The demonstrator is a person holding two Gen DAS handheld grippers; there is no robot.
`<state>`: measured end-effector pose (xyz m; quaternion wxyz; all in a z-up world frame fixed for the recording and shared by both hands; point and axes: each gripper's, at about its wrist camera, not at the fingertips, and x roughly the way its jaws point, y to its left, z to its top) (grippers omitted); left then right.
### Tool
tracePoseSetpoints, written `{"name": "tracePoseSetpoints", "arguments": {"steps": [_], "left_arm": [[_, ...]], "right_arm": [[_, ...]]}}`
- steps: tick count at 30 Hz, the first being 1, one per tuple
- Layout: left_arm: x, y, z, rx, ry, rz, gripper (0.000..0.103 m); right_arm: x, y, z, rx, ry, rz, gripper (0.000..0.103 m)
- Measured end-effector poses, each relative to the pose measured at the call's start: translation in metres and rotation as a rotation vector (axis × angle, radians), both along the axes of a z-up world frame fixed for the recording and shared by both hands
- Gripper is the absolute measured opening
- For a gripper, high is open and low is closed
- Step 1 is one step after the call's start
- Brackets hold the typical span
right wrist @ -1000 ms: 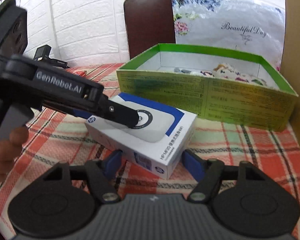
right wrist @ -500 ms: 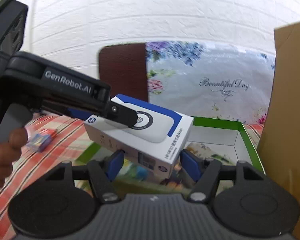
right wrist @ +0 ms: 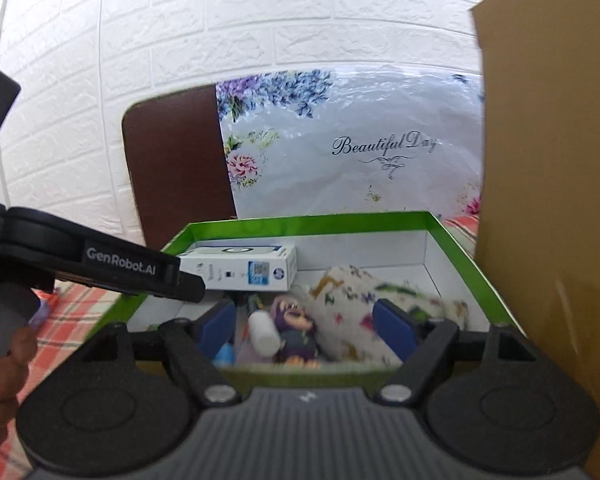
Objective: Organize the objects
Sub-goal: 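Lower the HP box into the green box and open both grippers, then move both grippers to the clear pack of zip bags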
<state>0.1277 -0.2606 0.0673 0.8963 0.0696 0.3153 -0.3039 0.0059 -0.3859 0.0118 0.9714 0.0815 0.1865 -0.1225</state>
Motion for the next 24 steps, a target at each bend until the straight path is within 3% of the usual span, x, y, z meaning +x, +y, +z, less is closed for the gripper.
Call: {"name": "tracePoseSetpoints", "arguments": {"steps": [4,12,24], "left_arm": [[-0.023,0.009,0.005,0.008,-0.023,0.004,0.064],[-0.058,0.033,-0.004,0.04,-0.014,0.035,0.068],[-0.061,0.085,-0.027,0.122,0.015,0.166,0.068]], "right_arm": [[-0.031,0.009,0.005,0.024,0.006,0.01,0.081],[-0.058,0.03,-0.005,0.102,0.13,0.078,0.082],[-0.056,0.071,-0.011,0.116,0.215,0.193,0.081]]}}
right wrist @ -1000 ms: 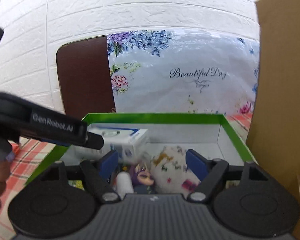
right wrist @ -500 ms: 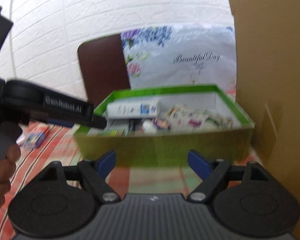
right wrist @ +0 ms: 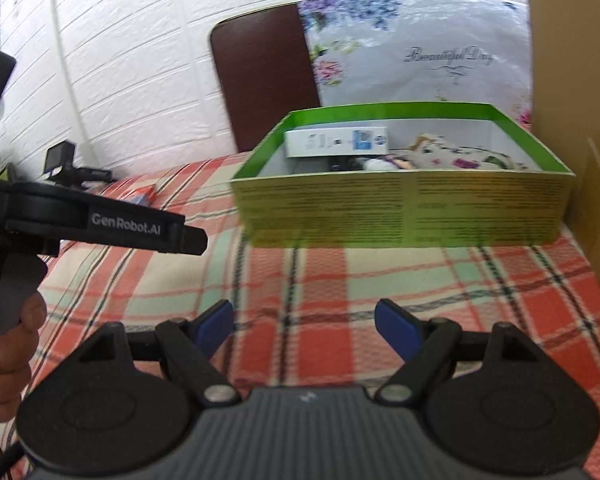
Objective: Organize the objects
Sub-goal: 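Move both grippers to the clear pack of zip bags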
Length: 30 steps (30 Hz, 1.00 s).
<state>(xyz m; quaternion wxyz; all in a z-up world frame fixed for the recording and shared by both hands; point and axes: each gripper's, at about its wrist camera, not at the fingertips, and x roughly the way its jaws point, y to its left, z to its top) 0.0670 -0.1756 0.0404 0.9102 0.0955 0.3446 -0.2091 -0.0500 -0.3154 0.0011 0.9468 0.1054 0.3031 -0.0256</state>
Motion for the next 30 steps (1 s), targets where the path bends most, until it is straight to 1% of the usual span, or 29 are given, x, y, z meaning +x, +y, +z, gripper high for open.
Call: {"name": "tracePoseSetpoints", "arguments": {"steps": [6,15,16,21,23,25,28,30], "left_arm": [[0.009,0.031,-0.012,0.016,0.017,0.074,0.068],[0.027,0.083,-0.022,0.013,0.037,0.18,0.068],[0.029,0.09,-0.024,0.011,0.04,0.191,0.068],[0.041,0.135,-0.033,-0.002,0.056,0.272,0.068],[0.043,0.157,-0.033,0.001,0.031,0.315,0.068],[0.051,0.183,-0.031,-0.012,0.029,0.378,0.068],[0.069,0.224,-0.026,-0.069,0.054,0.484,0.068],[0.081,0.247,-0.019,-0.113,0.064,0.539,0.068]], "right_arm": [[0.012,0.029,0.0,-0.027,0.034,0.083,0.077],[0.036,0.074,-0.007,-0.093,0.093,0.217,0.078],[0.04,0.079,-0.008,-0.099,0.1,0.234,0.077],[0.057,0.115,-0.009,-0.141,0.112,0.349,0.079],[0.067,0.133,-0.007,-0.151,0.102,0.411,0.077],[0.078,0.152,-0.001,-0.161,0.075,0.466,0.077],[0.102,0.182,0.009,-0.171,0.01,0.522,0.079],[0.119,0.202,0.014,-0.182,-0.035,0.547,0.083]]}}
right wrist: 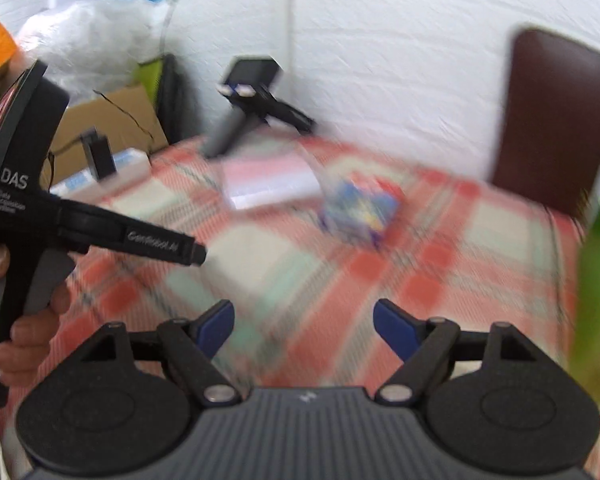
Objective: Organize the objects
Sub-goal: 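Move both grippers to the clear pack of zip bags, then grasp the zip bag pack with the right gripper while the left gripper grips it, then carry the zip bag pack over the green box with both grippers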
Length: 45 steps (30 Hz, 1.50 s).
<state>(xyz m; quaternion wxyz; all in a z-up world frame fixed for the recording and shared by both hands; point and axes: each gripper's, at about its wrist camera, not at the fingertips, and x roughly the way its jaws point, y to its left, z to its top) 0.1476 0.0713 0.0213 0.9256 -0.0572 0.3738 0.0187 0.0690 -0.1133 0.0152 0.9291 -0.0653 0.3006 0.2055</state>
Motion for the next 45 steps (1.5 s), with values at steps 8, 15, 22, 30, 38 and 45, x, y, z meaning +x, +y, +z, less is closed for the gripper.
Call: {"name": "tracePoseSetpoints", "arguments": {"steps": [8,15,22,30,38,45], "left_arm": [[0.047,0.048,0.019,-0.248,-0.007,0.083,0.069],[0.086,0.054,0.012,-0.392,0.019,0.059,0.069],[0.102,0.039,-0.012,-0.468,0.079,-0.015,0.064],[0.052,0.038,-0.008,-0.432,0.081,-0.031,0.051],[-0.035,-0.013,-0.009,-0.308,0.086,-0.189,0.051],[-0.083,-0.112,-0.003,-0.267,0.117,-0.444,0.051]], "right_arm": [[0.083,0.058,0.015,0.013,-0.09,0.091,0.089],[0.156,0.06,-0.008,0.037,0.072,0.196,0.102],[0.175,0.062,-0.029,0.147,0.22,0.235,0.094],[0.121,0.06,-0.022,0.146,0.233,0.186,0.068],[0.021,0.006,-0.023,0.17,0.253,0.111,0.067],[-0.069,-0.094,-0.024,0.177,0.201,-0.099,0.067]]}}
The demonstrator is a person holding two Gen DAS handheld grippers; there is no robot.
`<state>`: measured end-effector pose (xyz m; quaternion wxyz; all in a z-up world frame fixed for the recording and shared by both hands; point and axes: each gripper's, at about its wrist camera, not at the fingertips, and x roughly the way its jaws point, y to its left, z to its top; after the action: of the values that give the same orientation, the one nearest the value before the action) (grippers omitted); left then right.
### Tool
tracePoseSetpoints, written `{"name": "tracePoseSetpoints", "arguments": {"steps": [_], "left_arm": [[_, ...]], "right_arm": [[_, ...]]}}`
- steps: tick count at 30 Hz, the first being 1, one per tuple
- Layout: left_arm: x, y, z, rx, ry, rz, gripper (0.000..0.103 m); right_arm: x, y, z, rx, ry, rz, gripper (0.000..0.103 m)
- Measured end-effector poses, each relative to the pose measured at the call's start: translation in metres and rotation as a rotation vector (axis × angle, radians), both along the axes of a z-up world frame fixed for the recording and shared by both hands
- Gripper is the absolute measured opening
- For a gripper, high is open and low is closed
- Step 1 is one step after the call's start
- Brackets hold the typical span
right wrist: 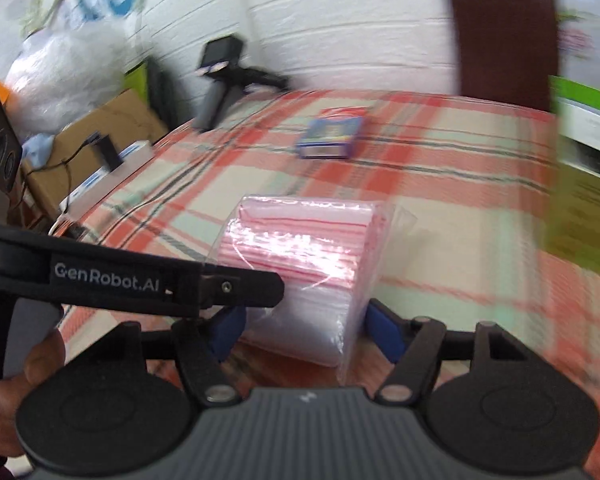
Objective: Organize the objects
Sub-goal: 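Carry the zip bag pack over the green box with both grippers, then release the zip bag pack into the green box and withdraw both grippers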
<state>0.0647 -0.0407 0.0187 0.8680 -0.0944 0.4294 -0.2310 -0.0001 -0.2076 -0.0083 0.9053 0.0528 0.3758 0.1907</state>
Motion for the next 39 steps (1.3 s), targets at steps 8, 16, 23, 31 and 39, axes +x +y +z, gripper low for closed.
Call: {"name": "tracePoseSetpoints", "arguments": {"steps": [8,16,23,31,39], "left_arm": [[-0.011,-0.116,0.056,0.019,-0.216,-0.23,0.052],[0.018,-0.198,0.07,0.035,-0.301,-0.318,0.052],[0.056,-0.237,0.046,0.221,-0.37,-0.233,0.058],[0.038,-0.224,0.053,0.266,-0.41,-0.217,0.059],[0.005,-0.206,0.055,0.261,-0.367,-0.2,0.065]], "right_arm": [[-0.046,-0.095,0.038,0.049,-0.213,-0.293,0.067],[-0.012,-0.159,0.052,0.071,-0.285,-0.438,0.067],[0.048,-0.181,0.013,-0.043,-0.292,-0.505,0.087],[0.019,-0.171,0.01,0.002,-0.318,-0.516,0.088],[-0.031,-0.158,0.025,0.016,-0.333,-0.555,0.089]]}}
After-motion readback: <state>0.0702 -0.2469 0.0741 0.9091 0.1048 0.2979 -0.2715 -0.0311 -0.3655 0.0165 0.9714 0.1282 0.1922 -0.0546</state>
